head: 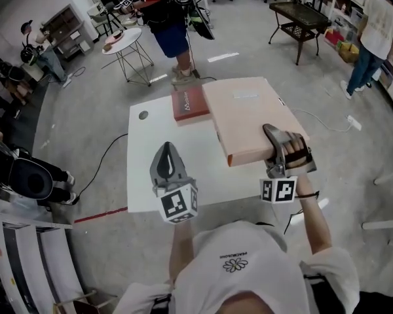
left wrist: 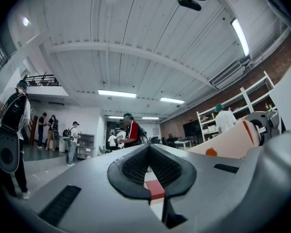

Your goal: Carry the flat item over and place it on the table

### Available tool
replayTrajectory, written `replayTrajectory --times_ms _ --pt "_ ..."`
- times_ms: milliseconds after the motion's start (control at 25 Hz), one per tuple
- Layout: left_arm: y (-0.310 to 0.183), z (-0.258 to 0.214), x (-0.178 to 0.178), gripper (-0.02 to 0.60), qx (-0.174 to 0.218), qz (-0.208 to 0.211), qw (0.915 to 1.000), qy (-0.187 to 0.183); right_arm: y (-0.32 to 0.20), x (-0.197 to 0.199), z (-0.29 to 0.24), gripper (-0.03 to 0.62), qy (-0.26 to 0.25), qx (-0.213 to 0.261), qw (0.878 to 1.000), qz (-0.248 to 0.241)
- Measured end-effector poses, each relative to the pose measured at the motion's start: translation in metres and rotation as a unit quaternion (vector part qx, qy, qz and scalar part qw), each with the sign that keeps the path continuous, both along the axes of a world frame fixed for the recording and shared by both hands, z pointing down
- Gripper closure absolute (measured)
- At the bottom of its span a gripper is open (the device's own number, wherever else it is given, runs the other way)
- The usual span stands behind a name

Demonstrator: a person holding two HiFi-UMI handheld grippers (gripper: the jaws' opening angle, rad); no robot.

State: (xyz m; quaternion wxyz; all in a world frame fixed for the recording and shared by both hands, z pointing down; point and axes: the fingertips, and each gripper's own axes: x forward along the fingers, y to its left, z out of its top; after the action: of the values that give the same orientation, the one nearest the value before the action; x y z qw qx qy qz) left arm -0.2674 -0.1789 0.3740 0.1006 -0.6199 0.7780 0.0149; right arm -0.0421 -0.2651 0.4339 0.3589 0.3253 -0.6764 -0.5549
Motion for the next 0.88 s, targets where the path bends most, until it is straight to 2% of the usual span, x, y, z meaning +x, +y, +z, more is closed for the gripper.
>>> replayTrajectory --times_ms 280,400,640,880 --pt "0.009 0.012 -0.012 0.566 -0.020 -0.010 0.9997 0.007 0.001 -0.012 0.041 0.310 0.063 -0.077 0.995 -0.016" --pt "0.011 0.018 -0.014 0.566 -0.028 -0.012 0.9995 0.007 0.000 -0.014 0.057 0.310 0.068 -0.106 0.992 -0.019" --pt "0.012 0.027 -0.022 0.565 -0.048 -0.017 0.9986 0.018 -0.005 -0.017 0.078 0.310 0.099 -0.121 0.988 -0.011" --pt "0.009 0.033 -0.019 0.565 -0.061 -0.018 0.9978 0.017 -0.006 -0.016 0.098 0.310 0.108 -0.145 0.983 -0.015"
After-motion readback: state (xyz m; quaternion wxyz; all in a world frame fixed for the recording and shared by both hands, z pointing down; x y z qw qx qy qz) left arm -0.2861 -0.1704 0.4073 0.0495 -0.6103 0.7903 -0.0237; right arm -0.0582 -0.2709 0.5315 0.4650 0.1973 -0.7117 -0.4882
